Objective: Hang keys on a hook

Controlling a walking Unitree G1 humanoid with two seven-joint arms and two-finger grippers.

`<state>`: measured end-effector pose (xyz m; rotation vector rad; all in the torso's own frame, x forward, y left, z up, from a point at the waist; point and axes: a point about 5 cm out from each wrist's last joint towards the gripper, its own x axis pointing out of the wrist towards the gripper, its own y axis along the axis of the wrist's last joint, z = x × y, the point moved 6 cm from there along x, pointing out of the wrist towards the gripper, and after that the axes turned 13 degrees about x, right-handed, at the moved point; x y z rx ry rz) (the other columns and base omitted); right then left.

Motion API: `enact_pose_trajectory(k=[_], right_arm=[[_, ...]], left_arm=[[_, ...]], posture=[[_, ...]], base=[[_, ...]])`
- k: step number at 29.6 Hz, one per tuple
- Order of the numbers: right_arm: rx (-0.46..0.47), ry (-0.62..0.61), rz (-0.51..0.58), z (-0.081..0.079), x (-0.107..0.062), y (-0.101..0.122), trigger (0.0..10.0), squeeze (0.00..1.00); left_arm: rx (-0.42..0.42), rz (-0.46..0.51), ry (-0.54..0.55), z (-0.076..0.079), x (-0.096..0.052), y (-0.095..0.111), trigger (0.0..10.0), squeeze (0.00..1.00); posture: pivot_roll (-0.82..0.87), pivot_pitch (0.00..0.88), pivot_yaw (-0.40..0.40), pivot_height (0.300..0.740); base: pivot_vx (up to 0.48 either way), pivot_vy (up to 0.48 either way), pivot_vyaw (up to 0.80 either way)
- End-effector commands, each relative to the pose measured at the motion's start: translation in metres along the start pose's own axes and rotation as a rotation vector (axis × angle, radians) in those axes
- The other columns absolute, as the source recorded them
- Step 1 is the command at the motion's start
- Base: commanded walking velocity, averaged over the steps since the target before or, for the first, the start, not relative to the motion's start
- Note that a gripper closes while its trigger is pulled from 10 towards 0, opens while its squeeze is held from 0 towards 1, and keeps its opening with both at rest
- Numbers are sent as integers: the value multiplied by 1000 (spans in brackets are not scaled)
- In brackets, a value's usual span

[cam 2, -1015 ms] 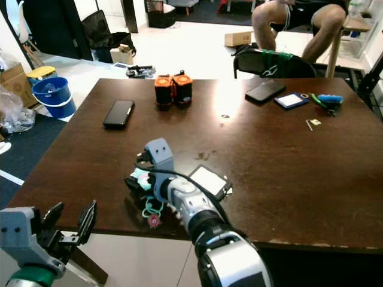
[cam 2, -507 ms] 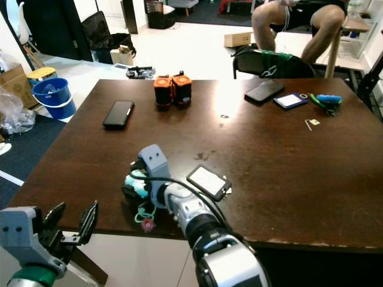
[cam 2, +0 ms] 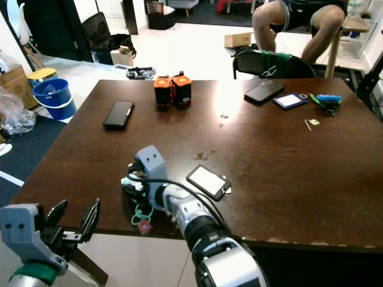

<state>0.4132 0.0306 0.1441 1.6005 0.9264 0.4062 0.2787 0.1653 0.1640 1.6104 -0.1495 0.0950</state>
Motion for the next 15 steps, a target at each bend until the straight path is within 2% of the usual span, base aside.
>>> enact_pose_trajectory(k=[1, 3, 5, 6, 9, 11, 12, 15], right_arm=[[34, 16, -17, -2, 0, -11, 0, 0], [-3, 14, -15, 5, -7, -16, 0, 0], [-3, 14, -15, 5, -7, -16, 0, 0], [-14, -17, 12, 17, -15, -16, 0, 0], [-7, -46, 38, 25, -20, -12, 0, 0], [24, -122, 113, 45, -33, 1, 0, 0], [24, -122, 113, 45, -33, 1, 0, 0], [71, -238, 242, 77, -59, 21, 0, 0]], left_arm=[[10, -21, 2, -3, -2, -6, 10000, 0], [10, -20, -2, -2, -3, -6, 10000, 0], [10, -20, -2, -2, -3, -6, 10000, 0], [10, -21, -5, -2, -4, -7, 10000, 0], [9, -22, -5, -1, -4, -7, 10000, 0], [5, -22, -7, 0, -3, -8, 10000, 0], [5, -22, -7, 0, -3, -8, 10000, 0], [-1, -15, -12, 2, 0, -9, 10000, 0]], posture=[[-99, 125, 146, 740], [-95, 117, 147, 740], [-95, 117, 147, 740], [-107, 104, 148, 740], [-107, 104, 148, 740], [-119, 94, 146, 740], [-119, 94, 146, 740], [-130, 79, 152, 740]], base=[[0, 0, 0], [0, 0, 0], [0, 0, 0], [0, 0, 0], [0, 0, 0], [0, 0, 0], [0, 0, 0], [0, 0, 0]])
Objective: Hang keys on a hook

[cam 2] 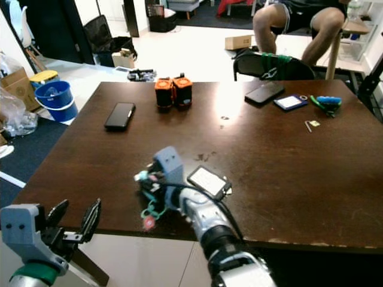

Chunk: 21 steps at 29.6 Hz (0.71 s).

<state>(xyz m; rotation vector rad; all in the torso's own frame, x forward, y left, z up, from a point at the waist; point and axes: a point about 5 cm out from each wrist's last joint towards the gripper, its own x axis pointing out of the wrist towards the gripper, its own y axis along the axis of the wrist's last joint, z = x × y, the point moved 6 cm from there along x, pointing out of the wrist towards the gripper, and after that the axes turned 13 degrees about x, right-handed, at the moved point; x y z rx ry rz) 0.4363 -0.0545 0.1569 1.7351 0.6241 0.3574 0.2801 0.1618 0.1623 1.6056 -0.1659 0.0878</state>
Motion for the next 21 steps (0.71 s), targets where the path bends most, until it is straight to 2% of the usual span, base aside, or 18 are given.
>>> enact_pose_trajectory(k=[1, 2, 3, 4, 5, 7, 10, 12, 13, 16, 21], right_arm=[[39, -36, 40, 9, -5, 3, 0, 0], [69, -64, 87, 19, -11, 12, 0, 0], [69, -64, 87, 19, -11, 12, 0, 0], [91, -103, 145, 31, -19, 24, 0, 0], [91, -103, 145, 31, -19, 24, 0, 0], [116, -163, 227, 50, -33, 40, 0, 0], [123, -190, 258, 59, -41, 46, 0, 0], [132, -247, 287, 74, -55, 48, 0, 0], [132, -247, 287, 74, -55, 48, 0, 0], [135, -309, 309, 86, -69, 44, 0, 0], [149, -299, 295, 85, -70, 40, 0, 0]], left_arm=[[4, -21, 3, -2, -2, -7, 10000, 0], [2, -14, 4, -3, 0, -6, 10000, 0], [2, -14, 4, -3, 0, -6, 10000, 0], [1, -5, 8, -4, 3, -4, 10000, 0], [1, -5, 8, -4, 3, -4, 10000, 0], [-4, 8, 19, -8, 7, -3, 10000, 0], [-5, 11, 21, -8, 8, -3, 10000, 0], [-7, 12, 19, -7, 9, -4, 10000, 0], [-7, 12, 19, -7, 9, -4, 10000, 0], [-6, 9, 10, -5, 8, -6, 10000, 0], [-5, 10, 7, -4, 8, -6, 10000, 0]], posture=[[-130, 79, 152, 740], [-134, 79, 150, 740], [-134, 79, 150, 740], [-143, 70, 147, 740], [-143, 70, 147, 740], [-155, 64, 146, 740], [-161, 66, 147, 740], [-170, 68, 155, 740], [-170, 68, 155, 740], [-170, 68, 155, 740], [-171, 67, 159, 740]], base=[[0, 0, 0], [0, 0, 0], [0, 0, 0], [0, 0, 0], [0, 0, 0], [0, 0, 0], [0, 0, 0], [0, 0, 0], [0, 0, 0], [0, 0, 0], [0, 0, 0]])
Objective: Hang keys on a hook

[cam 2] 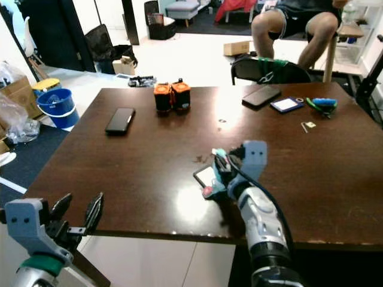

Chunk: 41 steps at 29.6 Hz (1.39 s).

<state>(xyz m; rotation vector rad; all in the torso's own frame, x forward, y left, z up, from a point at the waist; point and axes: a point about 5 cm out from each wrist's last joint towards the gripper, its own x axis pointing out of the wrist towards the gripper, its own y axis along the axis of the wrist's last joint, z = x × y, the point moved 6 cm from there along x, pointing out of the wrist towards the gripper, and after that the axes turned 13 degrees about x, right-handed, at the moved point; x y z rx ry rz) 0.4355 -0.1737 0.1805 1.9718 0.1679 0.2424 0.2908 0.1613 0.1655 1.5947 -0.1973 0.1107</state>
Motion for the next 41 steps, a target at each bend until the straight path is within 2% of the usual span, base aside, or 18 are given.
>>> enact_pose_trajectory(k=[1, 3, 4, 6, 7, 9, 20, 21, 22, 23, 24, 29, 30, 31, 32, 37, 38, 41], right_arm=[[14, 48, -31, -10, -1, -7, 0, 0], [14, 48, -31, -10, -1, -7, 0, 0], [9, 132, -86, -27, -3, -18, 0, 0], [9, 132, -86, -27, -3, -18, 0, 0], [-20, 212, -146, -41, -8, -29, 0, 0], [-56, 289, -227, -54, -16, -45, 0, 0], [-57, 239, -231, -43, -17, -47, 0, 0], [-61, 219, -227, -40, -17, -46, 980, 0], [-61, 219, -227, -40, -17, -46, 980, 0], [-68, 197, -223, -37, -17, -45, 7882, 0], [-76, 182, -223, -35, -17, -46, 10000, 0], [-80, 165, -230, -31, -19, -46, 10000, 0], [-84, 155, -234, -30, -21, -45, 10000, 161], [-84, 155, -234, -30, -21, -45, 10000, 161], [-86, 148, -236, -29, -21, -45, 10000, 1000], [-94, 134, -236, -26, -21, -44, 10000, 1000], [-119, 97, -214, -21, -19, -39, 10000, 0], [-119, 97, -214, -21, -19, -39, 10000, 0]], left_arm=[[3, -25, 10, -4, -3, -8, 10000, 0], [3, -25, 10, -4, -3, -8, 10000, 0], [4, -24, 10, -5, -2, -7, 10000, 0], [4, -24, 10, -5, -2, -7, 10000, 0], [3, -23, 9, -5, -3, -7, 10000, 0], [4, -23, 5, -5, -3, -7, 10000, 0], [8, -25, 3, -5, -4, -7, 10000, 0], [9, -25, -1, -5, -4, -7, 10000, 0], [9, -25, -1, -5, -4, -7, 10000, 0], [9, -25, -3, -5, -3, -7, 10000, 0], [10, -25, -5, -5, -3, -7, 10000, 0], [11, -25, -6, -4, -3, -7, 10000, 0], [11, -25, -6, -5, -3, -7, 10000, 0], [11, -25, -6, -5, -3, -7, 10000, 0], [10, -24, -7, -5, -3, -7, 10000, 0], [10, -25, -7, -5, -3, -7, 10000, 0], [10, -25, -7, -5, -3, -7, 10000, 0], [10, -25, -7, -5, -3, -7, 10000, 0]], posture=[[-171, 67, 159, 740], [-171, 67, 159, 740], [-171, 67, 159, 740], [-171, 67, 159, 740], [-168, 65, 156, 740], [-168, 65, 156, 740], [-165, 72, 161, 740], [-164, 73, 164, 740], [-164, 73, 164, 740], [-164, 74, 165, 740], [-164, 74, 165, 740], [-164, 74, 165, 740], [-164, 74, 167, 740], [-164, 74, 167, 740], [-164, 74, 167, 740], [-164, 74, 167, 740], [-163, 74, 168, 740], [-163, 74, 168, 740]], base=[[0, 0, 0], [0, 0, 0], [0, 0, 0], [0, 0, 0], [0, 0, 0], [0, 0, 0], [0, 0, 0], [0, 0, 0], [0, 0, 0], [0, 0, 0], [0, 0, 0], [0, 0, 0], [0, 0, 0], [0, 0, 0], [0, 0, 0], [0, 0, 0], [0, 0, 0], [0, 0, 0]])
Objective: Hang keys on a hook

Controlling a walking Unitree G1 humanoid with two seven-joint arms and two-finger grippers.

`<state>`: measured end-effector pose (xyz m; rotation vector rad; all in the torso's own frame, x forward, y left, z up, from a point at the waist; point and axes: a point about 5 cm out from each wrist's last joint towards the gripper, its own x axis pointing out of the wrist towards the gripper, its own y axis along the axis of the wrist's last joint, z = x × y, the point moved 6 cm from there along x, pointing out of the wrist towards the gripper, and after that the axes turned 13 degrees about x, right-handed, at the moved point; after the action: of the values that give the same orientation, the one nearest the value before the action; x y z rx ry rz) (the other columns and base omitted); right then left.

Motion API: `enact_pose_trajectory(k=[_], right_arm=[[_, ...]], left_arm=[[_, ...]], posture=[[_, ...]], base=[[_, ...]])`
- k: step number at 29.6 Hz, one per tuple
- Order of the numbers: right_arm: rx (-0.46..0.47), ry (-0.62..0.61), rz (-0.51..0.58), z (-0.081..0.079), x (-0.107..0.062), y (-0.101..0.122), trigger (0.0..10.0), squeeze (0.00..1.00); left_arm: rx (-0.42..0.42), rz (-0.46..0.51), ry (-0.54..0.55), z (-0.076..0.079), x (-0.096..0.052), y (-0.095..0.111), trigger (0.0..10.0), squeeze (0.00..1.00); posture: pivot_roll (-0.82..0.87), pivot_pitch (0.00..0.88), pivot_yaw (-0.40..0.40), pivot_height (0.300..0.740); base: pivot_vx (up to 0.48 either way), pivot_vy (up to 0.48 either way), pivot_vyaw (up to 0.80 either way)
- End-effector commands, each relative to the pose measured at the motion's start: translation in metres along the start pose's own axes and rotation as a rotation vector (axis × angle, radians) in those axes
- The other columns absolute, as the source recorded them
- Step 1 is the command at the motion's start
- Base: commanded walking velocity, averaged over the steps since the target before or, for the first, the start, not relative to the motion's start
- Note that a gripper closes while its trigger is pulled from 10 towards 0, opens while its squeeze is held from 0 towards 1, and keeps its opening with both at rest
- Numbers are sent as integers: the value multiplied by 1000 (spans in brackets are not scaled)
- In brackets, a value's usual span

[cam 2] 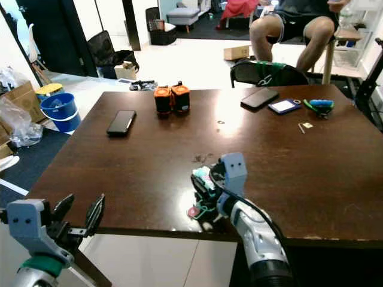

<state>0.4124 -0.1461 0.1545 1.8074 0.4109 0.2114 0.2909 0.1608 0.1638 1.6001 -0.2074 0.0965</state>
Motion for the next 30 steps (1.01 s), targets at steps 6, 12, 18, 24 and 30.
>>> enact_pose_trajectory(k=[6, 12, 18, 24, 30], right_arm=[[2, -36, 37, 5, 2, 6, 10000, 0], [10, -69, 108, 11, 4, 25, 10000, 0], [35, -67, 145, 11, 6, 36, 10000, 1000], [-13, -88, 139, 13, 6, 40, 10000, 0], [-107, -166, 87, 33, -2, 35, 10000, 0]], left_arm=[[7, -22, 7, -5, -3, -5, 10000, 0], [11, -22, 3, -6, -3, -5, 10000, 0], [15, -21, 4, -6, -3, -5, 10000, 0], [20, -23, 6, -8, -5, -5, 10000, 0], [24, -27, 9, -10, -8, -6, 10000, 0]], posture=[[-163, 74, 168, 740], [-160, 73, 170, 740], [-161, 66, 171, 740], [-162, 58, 167, 740], [-164, 50, 167, 740]], base=[[0, 0, 0], [0, 0, 0], [0, 0, 0], [0, 0, 0], [0, 0, 0]])
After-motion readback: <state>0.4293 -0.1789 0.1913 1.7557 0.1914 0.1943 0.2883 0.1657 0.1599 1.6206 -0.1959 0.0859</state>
